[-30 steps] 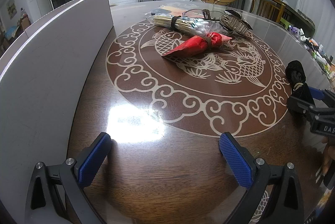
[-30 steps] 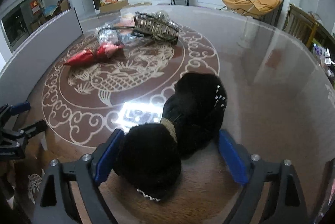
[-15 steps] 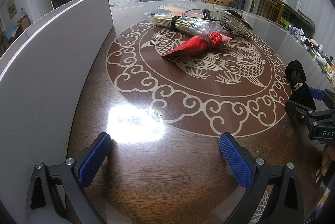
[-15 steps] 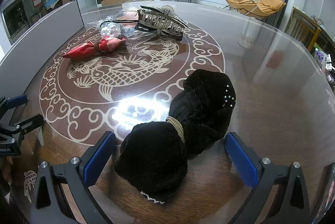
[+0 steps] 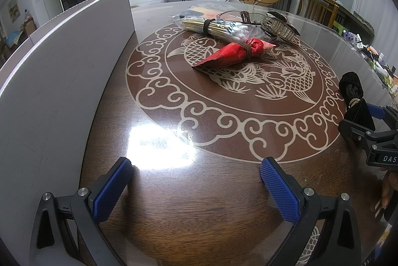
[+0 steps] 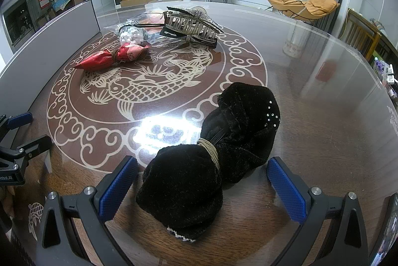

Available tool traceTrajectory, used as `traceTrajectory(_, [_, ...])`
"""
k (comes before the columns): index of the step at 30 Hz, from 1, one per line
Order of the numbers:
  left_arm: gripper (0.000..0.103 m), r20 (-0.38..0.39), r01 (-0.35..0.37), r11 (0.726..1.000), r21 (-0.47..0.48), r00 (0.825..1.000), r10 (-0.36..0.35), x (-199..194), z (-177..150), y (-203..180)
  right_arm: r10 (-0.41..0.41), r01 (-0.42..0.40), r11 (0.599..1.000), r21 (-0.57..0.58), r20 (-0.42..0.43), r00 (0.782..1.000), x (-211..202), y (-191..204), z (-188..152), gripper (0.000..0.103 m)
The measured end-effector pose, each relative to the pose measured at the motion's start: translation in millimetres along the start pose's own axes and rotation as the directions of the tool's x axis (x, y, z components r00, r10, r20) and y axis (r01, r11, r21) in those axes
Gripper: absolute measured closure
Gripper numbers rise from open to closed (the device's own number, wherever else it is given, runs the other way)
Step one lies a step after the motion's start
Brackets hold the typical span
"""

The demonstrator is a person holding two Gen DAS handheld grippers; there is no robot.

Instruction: Organize objects

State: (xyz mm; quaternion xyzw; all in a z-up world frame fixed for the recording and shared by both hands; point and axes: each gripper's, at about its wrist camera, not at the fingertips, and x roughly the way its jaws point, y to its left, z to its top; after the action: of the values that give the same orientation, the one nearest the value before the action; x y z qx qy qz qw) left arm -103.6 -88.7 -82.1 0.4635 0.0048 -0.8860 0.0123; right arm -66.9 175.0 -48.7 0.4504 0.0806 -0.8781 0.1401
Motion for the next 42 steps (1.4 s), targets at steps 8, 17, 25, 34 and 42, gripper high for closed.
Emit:
traceTrajectory(8, [0.0,0.0,0.0,1.0,0.0,1.0,0.0,-0.2,-0.1,0.1,0.0,0.0,1.0,0.0,0.0,1.0,0.1,0.0,0.1,0.0])
traceTrajectory(17, [0.0,0.0,0.0,1.0,0.0,1.0,0.0,0.5,-0.1,-0.1,0.0,0.0,1.0,0.0,0.0,1.0,0.2,-0.1,0.2,0.0])
traceTrajectory(25, [0.0,-0.002,0.002,1.0,0.0,1.0,-0.002,1.1,0.3,-0.1,0.0,0.0,1.0,0.0,0.0,1.0,0.4,-0.1,0.3,0.0])
traceTrajectory(34, [0.0,-0.007,0.106,0.994,0.028,0.994,-0.105,5.7,77.2,-12.6,0.0,0.0,1.0,0.0,0.0,1.0,0.6,0.0,0.3,0.0])
traceTrajectory(42, [0.028,-0.108,0.138,0.947,0.289,0.988,-0.111,72.1,134.9,-62.6,0.0,0.0,1.0,0.0,0.0,1.0,0.7,0.0,0.3,0.0])
